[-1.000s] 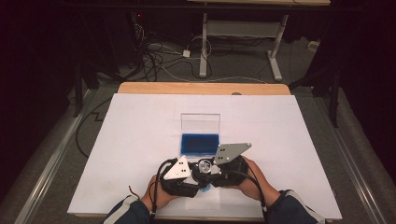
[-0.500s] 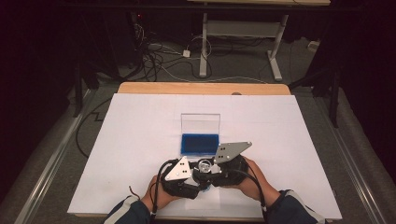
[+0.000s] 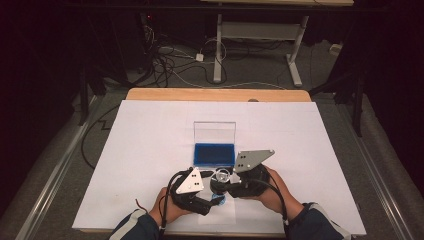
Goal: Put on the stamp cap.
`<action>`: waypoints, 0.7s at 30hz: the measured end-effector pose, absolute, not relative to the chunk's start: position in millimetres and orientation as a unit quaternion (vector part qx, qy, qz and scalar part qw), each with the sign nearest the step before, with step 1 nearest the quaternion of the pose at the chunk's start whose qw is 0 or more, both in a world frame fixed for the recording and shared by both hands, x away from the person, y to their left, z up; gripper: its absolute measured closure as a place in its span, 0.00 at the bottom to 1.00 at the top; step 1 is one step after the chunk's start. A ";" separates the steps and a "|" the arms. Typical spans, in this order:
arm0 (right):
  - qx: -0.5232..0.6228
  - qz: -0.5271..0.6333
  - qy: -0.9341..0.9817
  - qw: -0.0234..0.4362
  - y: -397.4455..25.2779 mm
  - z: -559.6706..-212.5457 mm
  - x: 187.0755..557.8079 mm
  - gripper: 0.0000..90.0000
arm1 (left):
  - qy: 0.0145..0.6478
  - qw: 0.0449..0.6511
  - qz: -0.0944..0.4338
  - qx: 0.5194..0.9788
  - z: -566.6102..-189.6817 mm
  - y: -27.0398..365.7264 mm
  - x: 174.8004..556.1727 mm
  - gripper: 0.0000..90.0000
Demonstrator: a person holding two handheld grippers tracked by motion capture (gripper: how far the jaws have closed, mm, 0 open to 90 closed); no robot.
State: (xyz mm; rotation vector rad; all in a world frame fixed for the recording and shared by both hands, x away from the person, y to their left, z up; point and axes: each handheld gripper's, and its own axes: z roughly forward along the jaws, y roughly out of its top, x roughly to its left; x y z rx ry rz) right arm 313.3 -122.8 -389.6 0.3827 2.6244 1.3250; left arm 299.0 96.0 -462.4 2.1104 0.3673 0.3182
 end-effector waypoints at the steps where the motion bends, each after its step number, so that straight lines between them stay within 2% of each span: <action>1: 0.132 0.446 0.881 0.089 -124.3 -388.4 313.6 0.63 | 0.150 0.466 0.133 0.862 -461.7 98.6 299.1 0.19; 4: 0.135 0.447 0.879 0.092 -128.7 -385.5 314.7 0.64 | 0.154 0.458 0.152 0.862 -459.1 108.0 298.4 0.16; 21: 0.153 0.445 0.877 0.100 -142.1 -378.5 319.3 0.64 | 0.194 0.435 0.206 0.855 -453.1 166.7 294.6 0.16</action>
